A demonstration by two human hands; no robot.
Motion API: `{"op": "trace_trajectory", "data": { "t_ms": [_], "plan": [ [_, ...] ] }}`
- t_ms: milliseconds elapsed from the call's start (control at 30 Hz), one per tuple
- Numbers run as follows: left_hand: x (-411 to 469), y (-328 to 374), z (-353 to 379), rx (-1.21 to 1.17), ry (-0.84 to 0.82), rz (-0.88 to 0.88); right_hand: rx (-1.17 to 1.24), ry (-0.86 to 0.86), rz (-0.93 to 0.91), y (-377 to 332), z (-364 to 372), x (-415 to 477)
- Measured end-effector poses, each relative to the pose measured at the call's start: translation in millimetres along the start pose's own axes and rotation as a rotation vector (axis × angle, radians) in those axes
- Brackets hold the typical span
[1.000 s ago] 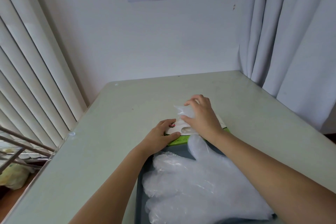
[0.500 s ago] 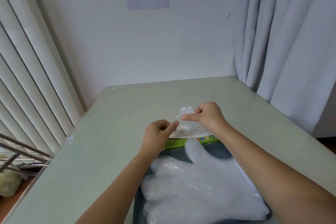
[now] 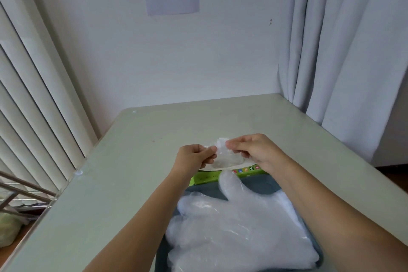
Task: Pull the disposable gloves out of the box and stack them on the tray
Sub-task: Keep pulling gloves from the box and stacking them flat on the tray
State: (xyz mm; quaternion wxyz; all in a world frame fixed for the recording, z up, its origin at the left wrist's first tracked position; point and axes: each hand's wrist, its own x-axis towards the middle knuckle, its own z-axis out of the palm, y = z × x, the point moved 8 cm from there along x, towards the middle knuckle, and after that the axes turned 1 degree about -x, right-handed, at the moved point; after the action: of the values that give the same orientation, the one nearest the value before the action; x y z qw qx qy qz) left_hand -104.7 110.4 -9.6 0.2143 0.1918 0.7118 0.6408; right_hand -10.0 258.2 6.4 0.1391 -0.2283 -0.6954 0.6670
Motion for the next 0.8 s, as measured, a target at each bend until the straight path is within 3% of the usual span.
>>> {"op": "trace_trajectory", "data": {
  "t_ms": [167, 300, 367, 433, 500, 533, 667, 800],
  "plan": [
    [5.0, -9.1, -28.1, 0.224, 0.101, -0.018, 0.569, 0.034, 0.169, 18.4, -17.3, 7.5],
    [6.5, -7.0, -39.9, 0.583, 0.147, -0.041, 0.708, 0.220, 0.207, 41.0, -45.0, 12.4],
    [0.4, 12.0, -40.1, 0.694, 0.273, 0.105, 0.697, 0.269, 0.193, 45.3, -50.0, 11.5],
    [-14.0, 41.8, -25.8, 0.743, 0.315, 0.392, 0.612, 0.246, 0.156, 40.7, -47.5, 9.8],
    [-21.7, 54.7, 6.0, 0.817, 0.121, 0.573, 0.411, 0.190, 0.098, 32.4, -42.6, 9.7],
    [-22.6, 49.8, 22.6, 0.854, -0.027, 0.566, 0.289, 0.174, 0.062, 28.9, -40.5, 10.0],
    [-23.5, 2.1, 57.0, 1.022, -0.452, 0.226, -0.044, 0.264, -0.030, 14.1, -44.2, 4.8],
    [-24.7, -21.5, 63.7, 1.120, -0.567, 0.106, -0.117, 0.408, -0.251, -25.8, -60.5, -5.2]
  ]
}}
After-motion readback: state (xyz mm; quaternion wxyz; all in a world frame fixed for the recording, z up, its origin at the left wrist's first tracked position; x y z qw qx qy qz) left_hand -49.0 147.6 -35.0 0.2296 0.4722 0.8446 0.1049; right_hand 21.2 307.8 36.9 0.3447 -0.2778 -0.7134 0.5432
